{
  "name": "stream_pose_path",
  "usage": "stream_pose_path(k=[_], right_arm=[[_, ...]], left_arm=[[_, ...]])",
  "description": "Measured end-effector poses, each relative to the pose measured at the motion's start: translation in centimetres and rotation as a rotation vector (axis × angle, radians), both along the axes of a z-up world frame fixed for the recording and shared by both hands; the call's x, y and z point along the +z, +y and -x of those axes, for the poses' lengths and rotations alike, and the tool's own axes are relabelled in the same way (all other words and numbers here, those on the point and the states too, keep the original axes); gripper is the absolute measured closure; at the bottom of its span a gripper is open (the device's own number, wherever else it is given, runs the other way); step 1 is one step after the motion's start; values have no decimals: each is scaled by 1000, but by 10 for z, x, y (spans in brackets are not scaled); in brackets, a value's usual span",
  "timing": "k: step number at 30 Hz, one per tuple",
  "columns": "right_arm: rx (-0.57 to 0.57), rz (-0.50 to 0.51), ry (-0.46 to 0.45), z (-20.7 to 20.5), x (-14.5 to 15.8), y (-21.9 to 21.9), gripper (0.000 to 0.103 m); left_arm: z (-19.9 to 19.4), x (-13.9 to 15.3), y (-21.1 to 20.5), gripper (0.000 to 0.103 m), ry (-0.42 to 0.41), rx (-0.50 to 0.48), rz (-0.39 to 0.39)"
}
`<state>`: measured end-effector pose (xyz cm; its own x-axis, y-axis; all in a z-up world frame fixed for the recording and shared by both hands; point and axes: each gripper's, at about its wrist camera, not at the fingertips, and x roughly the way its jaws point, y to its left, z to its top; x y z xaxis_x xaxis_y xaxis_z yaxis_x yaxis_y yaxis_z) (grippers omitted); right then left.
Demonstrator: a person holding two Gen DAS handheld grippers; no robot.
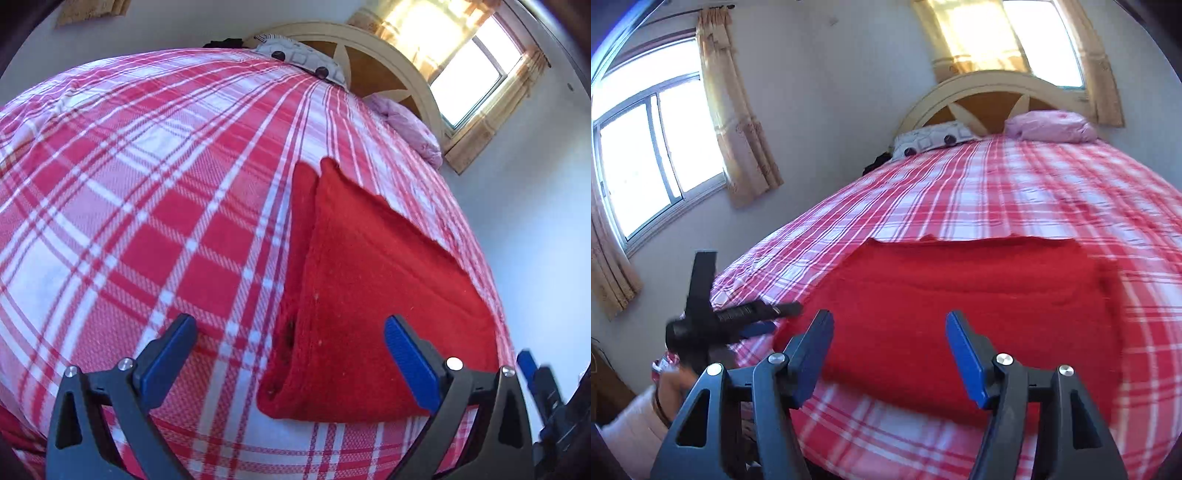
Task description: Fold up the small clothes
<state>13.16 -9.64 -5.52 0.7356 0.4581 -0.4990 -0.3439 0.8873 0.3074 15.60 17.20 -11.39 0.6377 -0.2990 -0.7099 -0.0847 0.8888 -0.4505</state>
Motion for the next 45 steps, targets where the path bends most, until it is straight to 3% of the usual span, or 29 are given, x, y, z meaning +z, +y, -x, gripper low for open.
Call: stream_pose_path(k=[4, 7, 9, 11, 12, 13, 17, 21, 24, 27, 33, 38, 42, 45], right_arm=[[28, 8, 49, -19, -9, 17, 39], [36, 19, 69, -25, -14, 19, 39], [40, 25, 82, -31, -15, 20, 39], [43, 35, 86, -36, -11, 21, 39], [47, 42, 85, -38, -9, 22, 39], [54, 53, 86, -42, -6, 23, 39], [81, 48, 127, -63, 1, 27, 39], [137, -9, 195, -97, 8, 39, 39], [201, -49, 259, -126, 7, 58, 39], [257, -59, 341, -150, 1, 81, 38], [345, 109, 366, -164, 3, 127, 38], [302, 211, 414, -176, -8, 128, 37], [288, 120, 479, -191, -22, 118, 37], [295, 144, 482, -198, -27, 124, 37]], left_arm=[[4, 1, -17, 0, -14, -19, -23], [2, 1, -18, 1, -19, -54, 59], [2, 0, -16, 11, -25, -48, 134], [2, -3, -12, 45, -12, -41, 201], [2, -7, -10, 55, -7, -22, 233], [4, -8, -9, 80, -6, -18, 245], [9, -9, -7, 81, -30, 9, 326], [18, 10, -27, 82, -127, -19, 243], [26, 21, -37, 83, -195, -43, 266], [34, 33, -54, 83, -250, -81, 186], [43, 48, -74, 85, -326, -146, 120], [38, 41, -77, 85, -300, -157, 134], [32, 37, -78, 85, -291, -158, 126], [29, 38, -80, 85, -286, -163, 101]])
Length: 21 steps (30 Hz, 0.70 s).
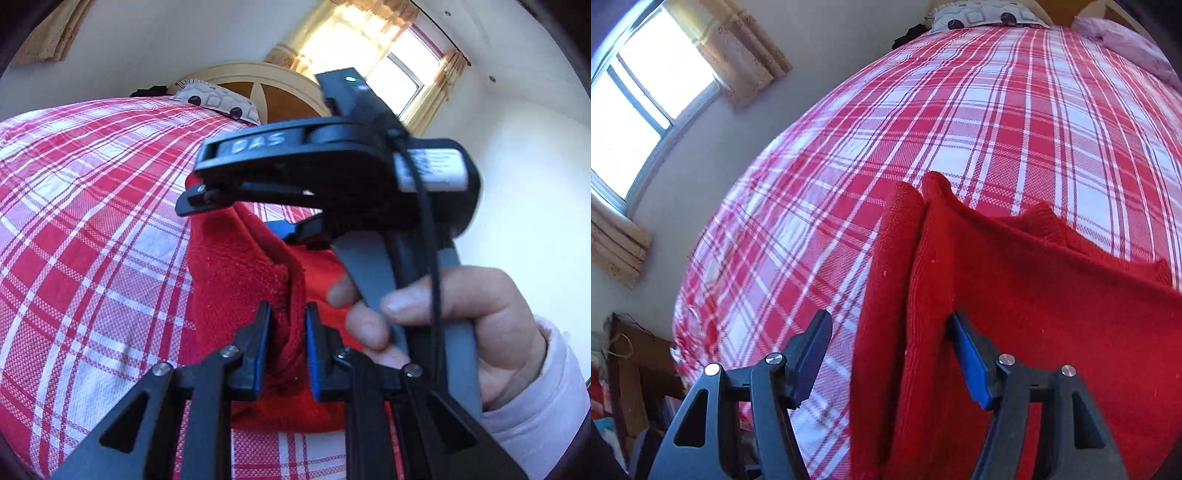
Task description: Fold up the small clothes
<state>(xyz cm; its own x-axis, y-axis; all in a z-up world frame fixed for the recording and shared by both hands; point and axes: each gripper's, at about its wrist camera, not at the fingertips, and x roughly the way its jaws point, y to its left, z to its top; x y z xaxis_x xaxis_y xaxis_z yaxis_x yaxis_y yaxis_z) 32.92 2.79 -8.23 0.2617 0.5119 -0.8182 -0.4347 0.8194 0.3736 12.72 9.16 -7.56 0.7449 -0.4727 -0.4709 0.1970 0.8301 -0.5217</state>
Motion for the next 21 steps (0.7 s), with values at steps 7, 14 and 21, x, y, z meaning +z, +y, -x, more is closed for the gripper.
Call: stream_pose_path(k=[7, 14, 21], right_arm=[[29, 29, -32, -2, -13, 10, 68], [-9, -50, -12, -6, -19, -4, 80], [-58, -200, -14, -2, -3, -30, 82]], left_arm=[[-4, -3, 3, 85, 44, 18, -26], [-11, -2, 1, 85, 67, 15, -43], [-11, 7, -8, 85, 39, -22, -58]])
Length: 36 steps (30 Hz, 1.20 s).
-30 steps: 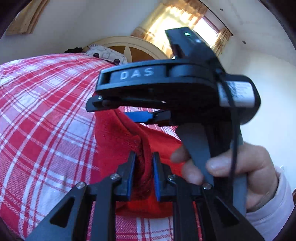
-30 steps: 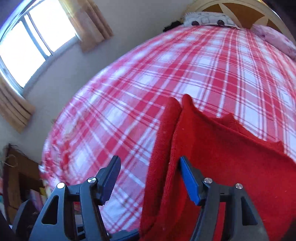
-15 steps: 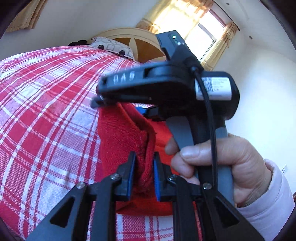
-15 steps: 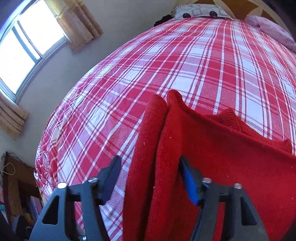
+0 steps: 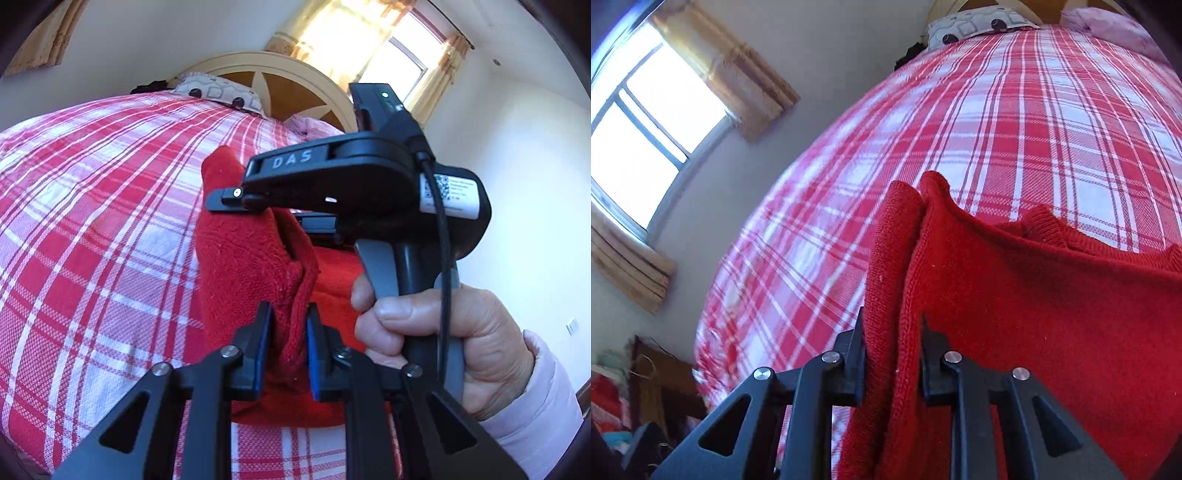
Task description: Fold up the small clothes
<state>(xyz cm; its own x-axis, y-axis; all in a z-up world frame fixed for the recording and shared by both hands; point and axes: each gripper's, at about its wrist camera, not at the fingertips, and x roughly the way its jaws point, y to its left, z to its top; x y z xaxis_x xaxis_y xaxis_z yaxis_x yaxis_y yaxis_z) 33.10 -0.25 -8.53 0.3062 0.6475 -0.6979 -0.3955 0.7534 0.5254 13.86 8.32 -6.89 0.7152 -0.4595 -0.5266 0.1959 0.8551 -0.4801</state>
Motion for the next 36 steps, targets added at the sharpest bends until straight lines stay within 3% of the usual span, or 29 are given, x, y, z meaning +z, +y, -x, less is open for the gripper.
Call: stream_pose_path(k=[8, 25, 30, 36], right_arm=[[-65, -111, -21, 8, 17, -44, 82], [-238, -153, -114, 37, 37, -179, 83], [-292, -144, -140, 52, 30, -220, 83], [-344, -103, -116, 63, -1, -248, 83]], left_arm=[[-4, 13, -26, 85, -26, -64, -20], [-2, 30, -125, 85, -77, -275, -74], [6, 25, -155, 85, -77, -349, -105], [12, 7, -190, 85, -36, -426, -173]])
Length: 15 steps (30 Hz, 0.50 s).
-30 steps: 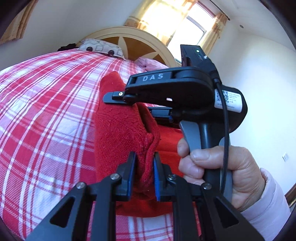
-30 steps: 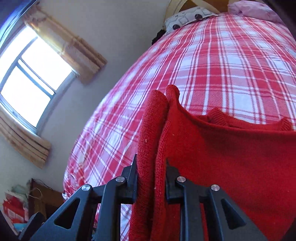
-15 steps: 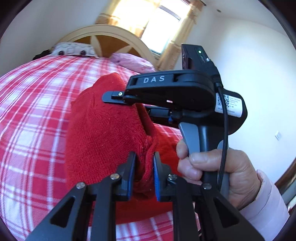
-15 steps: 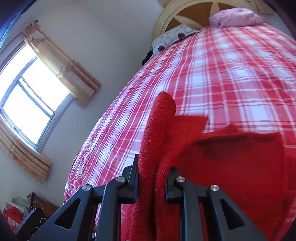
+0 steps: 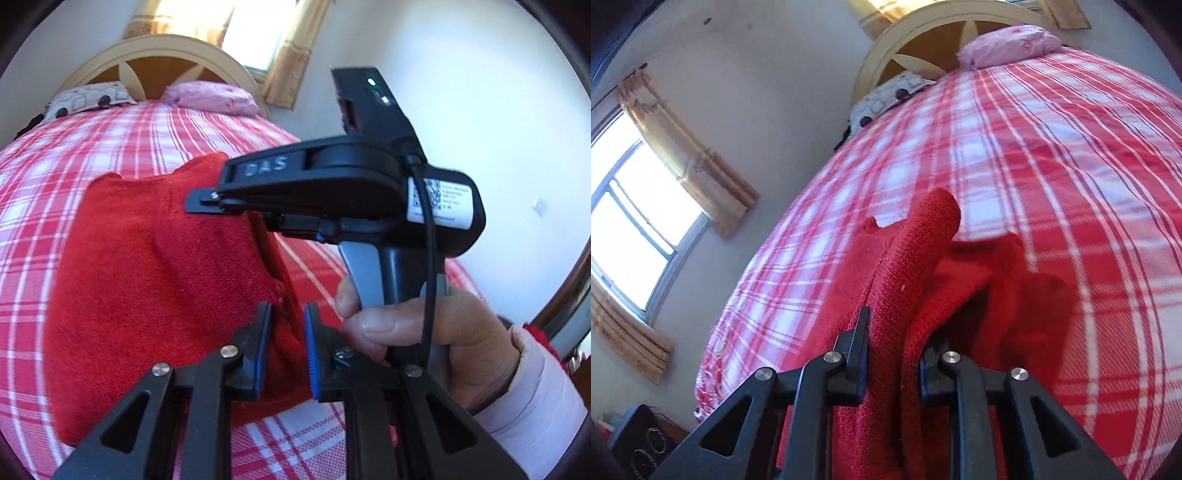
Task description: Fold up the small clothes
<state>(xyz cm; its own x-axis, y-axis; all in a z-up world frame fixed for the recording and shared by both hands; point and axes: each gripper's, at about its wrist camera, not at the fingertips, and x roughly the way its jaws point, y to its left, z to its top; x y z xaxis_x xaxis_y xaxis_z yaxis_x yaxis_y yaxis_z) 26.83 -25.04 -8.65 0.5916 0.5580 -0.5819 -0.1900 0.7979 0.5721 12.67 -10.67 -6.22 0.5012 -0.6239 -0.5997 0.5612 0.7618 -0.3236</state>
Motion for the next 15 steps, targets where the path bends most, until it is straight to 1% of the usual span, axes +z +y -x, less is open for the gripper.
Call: stream_pose_path(k=[2, 4, 7, 8, 9, 10, 11, 12, 15], right_arm=[[-2, 1, 19, 1, -14, -5, 83], [-1, -10, 31, 0, -22, -8, 83], [-9, -118, 60, -1, -33, -22, 79], [-9, -175, 72, -4, -36, -27, 76], [-11, -222, 81, -8, -37, -32, 70], [-15, -253, 89, -12, -37, -34, 65], [-21, -283, 93, -18, -36, -37, 53], [-21, -298, 91, -25, -35, -38, 47], [-40, -274, 84, -45, -31, -37, 47]], left_arm=[[0, -7, -6, 85, 20, -7, -25], [-2, -11, -7, 85, 31, -7, -33], [-4, -10, -5, 86, 32, -16, -27], [-6, -10, -5, 86, 32, -19, -27], [-8, -11, -4, 86, 33, -21, -26], [-8, -13, -5, 86, 33, -23, -26], [-8, -13, -4, 86, 34, -23, -29], [-8, -14, -6, 86, 33, -25, -30], [-6, -14, -11, 86, 18, -30, -41]])
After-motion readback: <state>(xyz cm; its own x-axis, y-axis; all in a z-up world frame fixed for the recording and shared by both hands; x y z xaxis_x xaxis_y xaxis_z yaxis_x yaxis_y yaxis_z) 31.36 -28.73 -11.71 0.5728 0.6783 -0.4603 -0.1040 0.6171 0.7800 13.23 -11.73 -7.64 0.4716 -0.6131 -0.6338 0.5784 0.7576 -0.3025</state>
